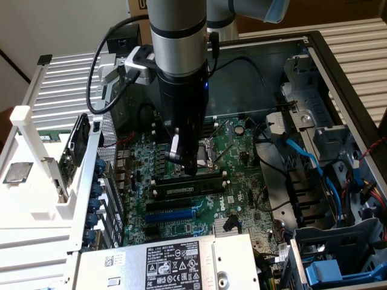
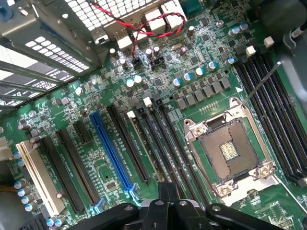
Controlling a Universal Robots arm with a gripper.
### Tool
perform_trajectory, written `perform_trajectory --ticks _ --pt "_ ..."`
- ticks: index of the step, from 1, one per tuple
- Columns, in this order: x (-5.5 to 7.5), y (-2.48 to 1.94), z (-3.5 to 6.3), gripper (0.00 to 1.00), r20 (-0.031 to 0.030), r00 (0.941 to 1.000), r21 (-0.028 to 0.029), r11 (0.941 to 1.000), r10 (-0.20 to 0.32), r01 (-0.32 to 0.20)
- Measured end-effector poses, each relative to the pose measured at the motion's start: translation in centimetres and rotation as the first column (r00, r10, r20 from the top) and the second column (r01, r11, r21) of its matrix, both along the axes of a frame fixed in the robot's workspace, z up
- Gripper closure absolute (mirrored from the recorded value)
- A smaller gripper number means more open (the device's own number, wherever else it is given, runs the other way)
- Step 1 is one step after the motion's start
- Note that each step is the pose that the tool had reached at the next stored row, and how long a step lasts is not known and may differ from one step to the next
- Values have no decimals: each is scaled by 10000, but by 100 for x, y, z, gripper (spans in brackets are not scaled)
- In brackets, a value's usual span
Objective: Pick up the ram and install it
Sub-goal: 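Press down the ram until it locks into place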
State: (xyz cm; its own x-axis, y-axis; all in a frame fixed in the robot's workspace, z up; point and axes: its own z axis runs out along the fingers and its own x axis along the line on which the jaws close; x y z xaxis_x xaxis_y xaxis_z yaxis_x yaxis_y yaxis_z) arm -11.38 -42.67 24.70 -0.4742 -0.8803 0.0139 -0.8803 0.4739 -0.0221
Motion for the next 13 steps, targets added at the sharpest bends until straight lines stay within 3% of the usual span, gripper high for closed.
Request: perform_trajectory --ticks 6,13 --pt "0 0 -2 90 0 9957 0 9957 -924 924" --pt "0 0 -5 90 0 9801 0 9801 -1987 1987"
